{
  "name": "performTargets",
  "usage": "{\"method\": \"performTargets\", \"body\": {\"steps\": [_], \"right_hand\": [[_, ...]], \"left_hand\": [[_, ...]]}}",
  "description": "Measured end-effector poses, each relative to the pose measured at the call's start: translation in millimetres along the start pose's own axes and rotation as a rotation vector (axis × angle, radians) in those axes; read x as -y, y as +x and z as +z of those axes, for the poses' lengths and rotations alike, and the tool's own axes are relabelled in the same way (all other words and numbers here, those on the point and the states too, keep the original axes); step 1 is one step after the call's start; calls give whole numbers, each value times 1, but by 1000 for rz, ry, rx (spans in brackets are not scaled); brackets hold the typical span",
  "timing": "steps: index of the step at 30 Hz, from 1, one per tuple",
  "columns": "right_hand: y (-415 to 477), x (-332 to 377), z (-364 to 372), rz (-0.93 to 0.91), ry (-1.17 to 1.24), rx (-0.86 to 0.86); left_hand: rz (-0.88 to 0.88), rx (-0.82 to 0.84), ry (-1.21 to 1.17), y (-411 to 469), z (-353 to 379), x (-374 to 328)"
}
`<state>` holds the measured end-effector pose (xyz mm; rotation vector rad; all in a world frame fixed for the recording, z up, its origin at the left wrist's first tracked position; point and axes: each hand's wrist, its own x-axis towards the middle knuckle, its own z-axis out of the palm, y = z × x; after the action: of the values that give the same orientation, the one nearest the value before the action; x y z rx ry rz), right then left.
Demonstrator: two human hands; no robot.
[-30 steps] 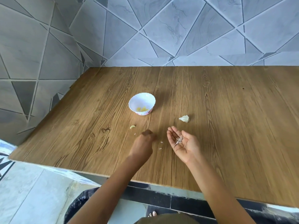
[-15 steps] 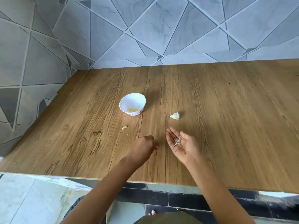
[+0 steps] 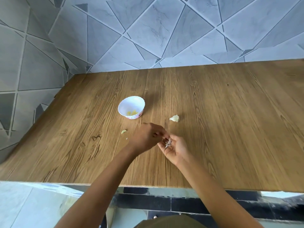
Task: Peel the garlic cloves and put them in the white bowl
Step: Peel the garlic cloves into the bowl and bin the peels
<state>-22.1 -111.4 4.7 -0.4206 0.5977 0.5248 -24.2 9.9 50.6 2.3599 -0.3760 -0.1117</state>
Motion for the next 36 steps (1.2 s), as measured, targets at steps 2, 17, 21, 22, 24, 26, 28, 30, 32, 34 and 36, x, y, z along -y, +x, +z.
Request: {"method": "performTargets", "body": {"steps": [2,17,21,22,24,26,28,30,32,34,36], "right_hand": [[0,-3,3,10,3,22],[15,-14,21,76,-7,101],[19,-24,28,85,-46,97],[20,-26,29,86,-48,98],[21,-29,32,91,-50,100],[21,-31,34,94,-52,100],[22,-31,35,92,-51,97],[23,-30,35,89,-51,89],[24,-29,35,84,-48,82],[25,-30,35,81,-48,74],[25,-32,35,80,-47,68]], "left_hand": [[52,-40,145,-2,4,-3],[-304,-363,182,-30,-39,68],[-472,-284,320,-37,-42,89],[-482,-256,356,-37,-40,90],[-482,-212,429,-36,-37,91],[-484,-188,513,-34,-35,92],[-469,-170,586,-32,-33,93],[-445,-144,659,-28,-31,93],[-410,-103,728,-22,-32,92],[-374,-51,746,-16,-35,88],[-369,-81,628,-15,-38,90]]}}
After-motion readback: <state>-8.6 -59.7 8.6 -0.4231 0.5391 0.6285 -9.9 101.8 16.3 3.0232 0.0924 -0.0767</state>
